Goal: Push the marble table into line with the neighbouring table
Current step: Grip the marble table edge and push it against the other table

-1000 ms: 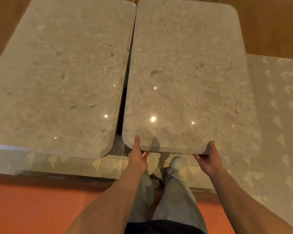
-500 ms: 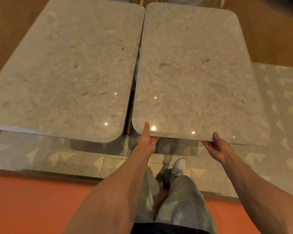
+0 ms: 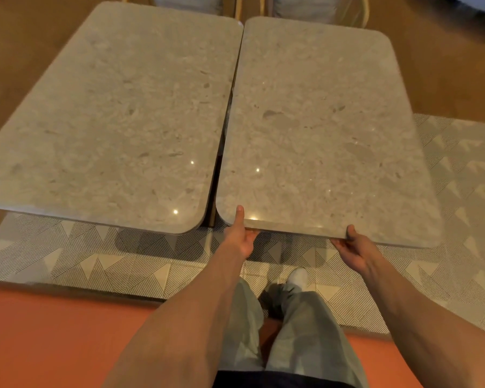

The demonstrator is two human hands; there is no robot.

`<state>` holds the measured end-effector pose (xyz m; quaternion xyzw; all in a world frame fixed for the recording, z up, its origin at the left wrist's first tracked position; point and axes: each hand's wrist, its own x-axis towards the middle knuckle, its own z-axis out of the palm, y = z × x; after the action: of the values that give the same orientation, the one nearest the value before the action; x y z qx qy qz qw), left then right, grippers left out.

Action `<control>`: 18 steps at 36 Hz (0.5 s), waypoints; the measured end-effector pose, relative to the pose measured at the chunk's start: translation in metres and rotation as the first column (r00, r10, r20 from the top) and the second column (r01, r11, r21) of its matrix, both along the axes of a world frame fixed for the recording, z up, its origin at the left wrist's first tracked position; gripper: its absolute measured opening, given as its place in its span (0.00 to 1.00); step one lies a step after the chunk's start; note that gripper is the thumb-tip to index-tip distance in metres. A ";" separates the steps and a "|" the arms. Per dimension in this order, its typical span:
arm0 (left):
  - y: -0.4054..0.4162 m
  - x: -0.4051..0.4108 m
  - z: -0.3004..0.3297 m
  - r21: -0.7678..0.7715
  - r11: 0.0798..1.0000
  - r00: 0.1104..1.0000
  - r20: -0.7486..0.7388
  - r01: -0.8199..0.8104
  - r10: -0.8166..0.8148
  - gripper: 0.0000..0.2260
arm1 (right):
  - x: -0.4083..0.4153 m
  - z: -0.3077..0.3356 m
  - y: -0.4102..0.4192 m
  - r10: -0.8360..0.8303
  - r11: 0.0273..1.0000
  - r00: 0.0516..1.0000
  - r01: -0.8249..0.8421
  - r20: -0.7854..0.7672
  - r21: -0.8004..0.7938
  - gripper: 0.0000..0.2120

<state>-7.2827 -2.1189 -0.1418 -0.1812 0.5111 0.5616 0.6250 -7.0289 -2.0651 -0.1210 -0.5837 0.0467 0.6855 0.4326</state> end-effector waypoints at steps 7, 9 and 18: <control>-0.010 -0.002 0.001 -0.005 0.999 0.999 0.016 -0.032 0.033 0.24 | -0.001 -0.004 -0.012 -0.026 0.999 1.000 0.026 0.004 -0.022 0.13; -0.013 -0.002 0.001 -0.010 0.998 0.998 0.014 -0.054 0.054 0.24 | -0.002 -0.002 -0.015 -0.028 0.999 1.000 0.028 0.006 -0.028 0.17; -0.029 -0.003 0.005 0.005 0.998 0.998 0.004 -0.057 0.056 0.24 | -0.009 0.003 -0.032 -0.016 0.998 0.999 0.018 0.034 -0.056 0.18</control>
<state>-7.2862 -2.1480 -0.1367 -0.1951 0.5031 0.5799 0.6103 -7.0377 -2.0966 -0.1175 -0.6068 0.0636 0.6703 0.4224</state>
